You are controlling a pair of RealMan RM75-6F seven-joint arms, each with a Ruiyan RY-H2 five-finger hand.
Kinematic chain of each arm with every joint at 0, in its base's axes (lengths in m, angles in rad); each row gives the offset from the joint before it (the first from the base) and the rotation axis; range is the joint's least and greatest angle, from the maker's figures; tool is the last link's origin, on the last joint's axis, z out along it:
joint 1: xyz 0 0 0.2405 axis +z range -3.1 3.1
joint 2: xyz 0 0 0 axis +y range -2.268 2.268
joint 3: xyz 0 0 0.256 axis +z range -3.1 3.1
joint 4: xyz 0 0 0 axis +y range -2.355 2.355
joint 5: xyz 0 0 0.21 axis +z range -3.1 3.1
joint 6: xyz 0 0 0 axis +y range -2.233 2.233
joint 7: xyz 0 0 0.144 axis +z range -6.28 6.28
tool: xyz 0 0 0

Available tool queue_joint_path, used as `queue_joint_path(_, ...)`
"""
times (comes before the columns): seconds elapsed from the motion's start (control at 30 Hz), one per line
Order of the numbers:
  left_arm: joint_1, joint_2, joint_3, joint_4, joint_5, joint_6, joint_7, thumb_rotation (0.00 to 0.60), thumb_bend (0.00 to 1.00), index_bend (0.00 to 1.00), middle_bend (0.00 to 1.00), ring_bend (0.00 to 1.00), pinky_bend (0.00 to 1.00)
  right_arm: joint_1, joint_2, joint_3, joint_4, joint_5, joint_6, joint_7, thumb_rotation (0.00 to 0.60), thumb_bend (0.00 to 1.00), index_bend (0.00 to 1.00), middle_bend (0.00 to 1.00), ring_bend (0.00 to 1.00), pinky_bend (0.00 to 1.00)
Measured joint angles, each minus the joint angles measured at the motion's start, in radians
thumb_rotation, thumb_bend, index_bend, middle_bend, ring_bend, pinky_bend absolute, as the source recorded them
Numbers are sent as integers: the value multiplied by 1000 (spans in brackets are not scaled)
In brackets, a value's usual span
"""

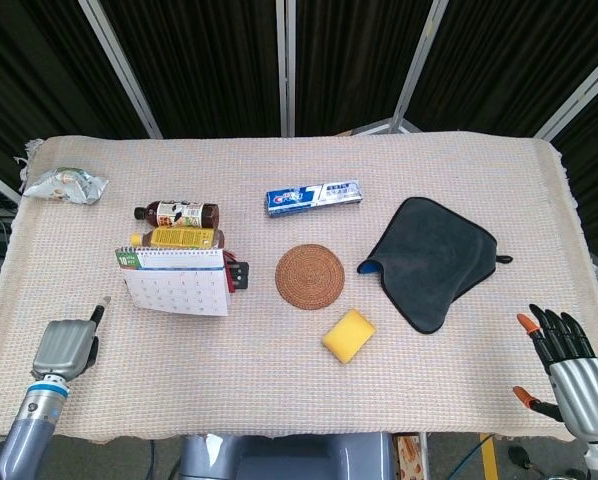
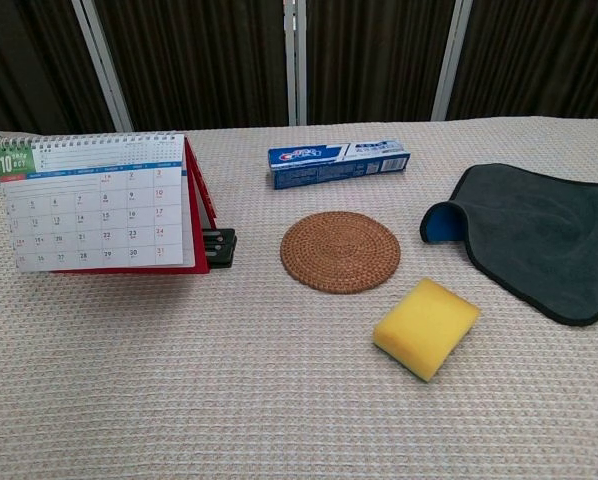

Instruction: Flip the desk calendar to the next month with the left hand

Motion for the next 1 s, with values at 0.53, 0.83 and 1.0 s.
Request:
queue_joint_path(0.53, -86, -117, -12, 57, -76, -21, 61, 600, 749, 0, 683, 642, 529, -1, 5, 0, 0, -3, 5, 10, 600, 34, 0, 0, 0, 0)
queue_joint_path(0.83, -137, -176, -31, 73, -88, -12, 85, 600, 750, 0, 683, 642, 529, 1, 2, 1, 2, 1, 0, 9, 600, 34, 0, 0, 0, 0)
queue_joint_path(1.0, -154, -185, -45, 52, -77, 11, 91, 600, 750, 0, 683, 642, 529, 1, 1, 1, 4, 3, -1, 9, 600, 34, 0, 0, 0, 0)
